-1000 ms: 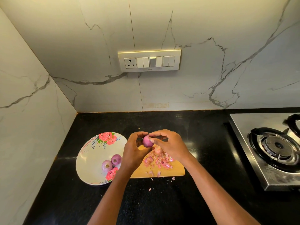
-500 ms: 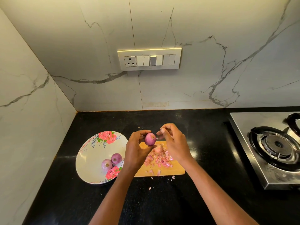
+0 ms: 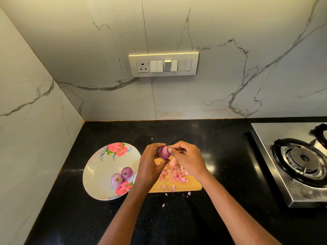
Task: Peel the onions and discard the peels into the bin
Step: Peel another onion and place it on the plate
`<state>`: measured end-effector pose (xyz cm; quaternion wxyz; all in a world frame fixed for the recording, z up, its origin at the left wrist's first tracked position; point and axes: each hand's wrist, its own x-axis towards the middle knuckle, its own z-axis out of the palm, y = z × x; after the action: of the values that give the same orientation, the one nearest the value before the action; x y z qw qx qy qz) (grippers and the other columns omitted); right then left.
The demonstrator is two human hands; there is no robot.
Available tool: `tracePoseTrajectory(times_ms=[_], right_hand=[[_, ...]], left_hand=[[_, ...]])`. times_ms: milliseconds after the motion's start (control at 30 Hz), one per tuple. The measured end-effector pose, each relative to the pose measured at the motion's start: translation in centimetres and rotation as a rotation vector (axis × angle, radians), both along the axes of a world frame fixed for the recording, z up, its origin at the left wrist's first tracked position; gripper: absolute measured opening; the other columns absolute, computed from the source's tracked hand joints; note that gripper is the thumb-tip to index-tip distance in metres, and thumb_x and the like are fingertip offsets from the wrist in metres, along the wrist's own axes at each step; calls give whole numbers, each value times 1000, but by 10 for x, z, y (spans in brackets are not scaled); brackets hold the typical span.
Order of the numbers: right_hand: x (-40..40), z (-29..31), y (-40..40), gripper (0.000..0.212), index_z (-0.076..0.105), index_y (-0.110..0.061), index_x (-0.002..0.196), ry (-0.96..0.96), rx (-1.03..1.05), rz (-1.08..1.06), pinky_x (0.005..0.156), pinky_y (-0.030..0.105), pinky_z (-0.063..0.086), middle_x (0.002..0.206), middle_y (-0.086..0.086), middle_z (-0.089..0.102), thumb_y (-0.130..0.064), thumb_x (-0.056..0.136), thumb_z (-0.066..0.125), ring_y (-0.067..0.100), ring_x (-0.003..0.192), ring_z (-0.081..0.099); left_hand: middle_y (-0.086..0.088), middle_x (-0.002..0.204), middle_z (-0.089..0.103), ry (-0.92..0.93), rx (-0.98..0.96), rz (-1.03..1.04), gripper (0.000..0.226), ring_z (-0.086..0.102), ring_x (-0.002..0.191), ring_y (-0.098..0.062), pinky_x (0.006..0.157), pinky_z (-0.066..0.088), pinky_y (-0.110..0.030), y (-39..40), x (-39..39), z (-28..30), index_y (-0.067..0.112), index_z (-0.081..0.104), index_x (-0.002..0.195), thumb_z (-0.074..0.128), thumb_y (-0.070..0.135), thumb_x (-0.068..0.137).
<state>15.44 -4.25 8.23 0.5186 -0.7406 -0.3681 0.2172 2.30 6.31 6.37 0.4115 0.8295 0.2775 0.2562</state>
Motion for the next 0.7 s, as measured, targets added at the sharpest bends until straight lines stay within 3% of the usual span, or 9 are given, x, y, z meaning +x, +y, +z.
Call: tracePoseTrajectory(times_ms=[167, 267, 467, 700], right_hand=[[-4, -1, 0, 6, 75, -21, 97, -133, -33, -52, 71, 7, 49, 87, -16, 71, -25, 93, 73, -5, 88, 65], [-7, -3, 0, 2, 71, -23, 97, -119, -18, -123, 69, 6, 48, 87, -17, 68, -22, 96, 69, -8, 89, 63], [-1, -5, 1, 24, 66, -24, 117, -53, -11, -104, 85, 13, 55, 106, -13, 72, -14, 96, 69, -2, 100, 67], [-2, 0, 0, 20, 74, -25, 112, -57, -31, 4, 80, 9, 53, 103, -18, 71, -32, 94, 72, -7, 98, 66]], left_hand=[[11, 125, 62, 15, -45, -5, 52, 64, 105, -4, 84, 48, -4, -2, -2, 2, 33, 56, 125, 83, 17, 83], [12, 122, 64, -24, -62, 15, 49, 66, 107, -6, 87, 53, -11, -5, 0, 2, 30, 58, 121, 84, 15, 82], [25, 112, 59, -41, -147, 31, 55, 64, 105, 2, 84, 51, -8, -9, 2, 10, 43, 49, 111, 84, 14, 81], [24, 112, 54, -11, -134, 30, 57, 60, 100, 8, 80, 47, -1, -7, 4, 8, 31, 45, 119, 84, 13, 82]])
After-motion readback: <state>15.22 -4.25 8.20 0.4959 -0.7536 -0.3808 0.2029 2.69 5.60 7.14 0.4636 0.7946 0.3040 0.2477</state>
